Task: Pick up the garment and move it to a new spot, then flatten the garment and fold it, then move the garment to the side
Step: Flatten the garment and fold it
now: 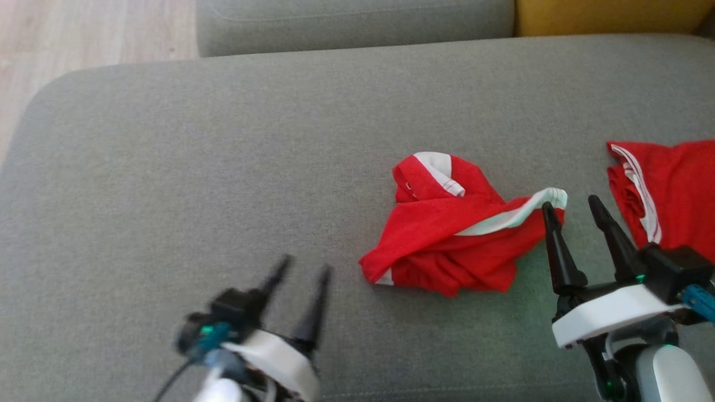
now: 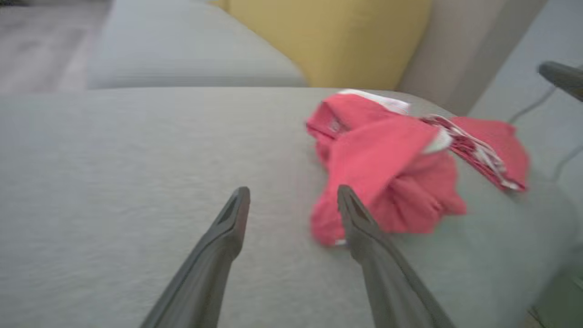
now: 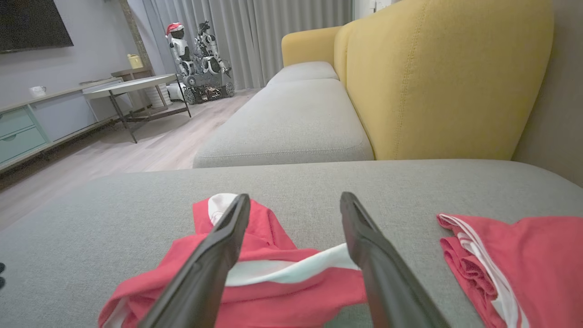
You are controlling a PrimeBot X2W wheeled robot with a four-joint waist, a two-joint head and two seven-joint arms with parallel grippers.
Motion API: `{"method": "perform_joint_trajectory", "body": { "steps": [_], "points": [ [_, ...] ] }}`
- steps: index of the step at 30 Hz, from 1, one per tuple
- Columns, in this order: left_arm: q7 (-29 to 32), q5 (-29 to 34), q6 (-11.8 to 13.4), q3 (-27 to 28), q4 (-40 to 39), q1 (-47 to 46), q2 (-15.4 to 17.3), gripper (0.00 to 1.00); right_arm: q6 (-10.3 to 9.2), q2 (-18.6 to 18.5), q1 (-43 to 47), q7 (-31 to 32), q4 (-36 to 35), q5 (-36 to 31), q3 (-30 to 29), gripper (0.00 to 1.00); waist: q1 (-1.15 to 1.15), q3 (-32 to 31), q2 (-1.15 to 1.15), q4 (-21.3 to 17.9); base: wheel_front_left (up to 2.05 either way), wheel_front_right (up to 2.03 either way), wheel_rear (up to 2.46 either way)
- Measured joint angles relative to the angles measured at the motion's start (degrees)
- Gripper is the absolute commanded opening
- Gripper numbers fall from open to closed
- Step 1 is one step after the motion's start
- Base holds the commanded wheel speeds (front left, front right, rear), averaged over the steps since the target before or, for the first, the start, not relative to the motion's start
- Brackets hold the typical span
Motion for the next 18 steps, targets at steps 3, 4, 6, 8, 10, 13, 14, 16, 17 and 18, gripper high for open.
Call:
{"method": "perform_joint_trajectory", "body": {
  "steps": [3,4,6,8,10,13,14,16,17,18],
  "points": [
    [1.0,-0.9,-2.2,-3.6,2.4,-1.3,-1.7,1.00,0.00,0.0,-0.1,0.0,0.1,0.2,0.5,1.00,0.00,0.7,0.00,-0.8,0.00,0.00,0.00],
    [1.1,-1.2,-2.5,-4.4,3.3,-1.7,-2.0,1.00,0.00,0.0,-0.1,0.0,0.2,0.4,0.6,1.00,0.00,1.0,0.00,-1.1,0.00,0.00,0.00],
    [1.5,-1.8,-3.0,-5.8,5.0,-2.7,-2.3,1.00,0.00,0.1,-0.2,0.0,0.4,0.5,0.8,1.00,0.00,1.4,0.00,-1.7,0.00,0.00,0.00],
    [1.5,-3.0,-3.4,-6.4,6.7,-3.8,-2.7,1.00,0.00,0.1,-0.4,0.0,0.5,0.5,0.8,1.00,0.00,1.9,0.00,-2.4,0.00,0.00,0.00],
    [1.8,-3.8,-3.6,-7.0,8.4,-5.1,-3.0,1.00,0.00,0.1,-0.6,0.0,0.7,0.6,0.9,1.00,0.00,2.4,0.00,-3.0,0.00,0.00,0.00],
    [1.7,-4.2,-3.7,-7.6,9.9,-6.4,-3.2,0.96,0.00,0.1,-1.2,0.0,0.7,0.9,0.9,1.00,0.00,2.9,0.00,-3.6,0.00,0.00,0.00],
    [1.7,-4.7,-4.0,-7.7,10.7,-7.1,-3.3,0.79,0.00,0.1,-1.6,0.0,0.7,1.1,0.9,1.00,0.00,3.2,0.00,-3.8,0.00,0.00,0.00],
    [1.4,-5.3,-4.2,-7.8,12.3,-8.3,-3.4,0.14,0.00,0.1,-2.0,-0.1,0.7,1.1,0.9,1.00,0.00,3.6,0.00,-4.3,0.00,0.00,0.00],
    [1.2,-5.8,-4.2,-7.9,12.9,-8.8,-3.4,0.00,0.00,0.1,-2.2,-0.2,0.8,1.1,0.8,1.00,0.00,3.8,0.00,-4.5,0.00,0.00,0.00],
    [0.7,-6.1,-4.5,-7.9,13.8,-9.4,-3.4,0.00,0.00,0.1,-2.3,-0.2,0.8,1.1,0.8,1.00,0.00,4.0,0.00,-4.7,0.00,0.00,0.00]
  ]
}}
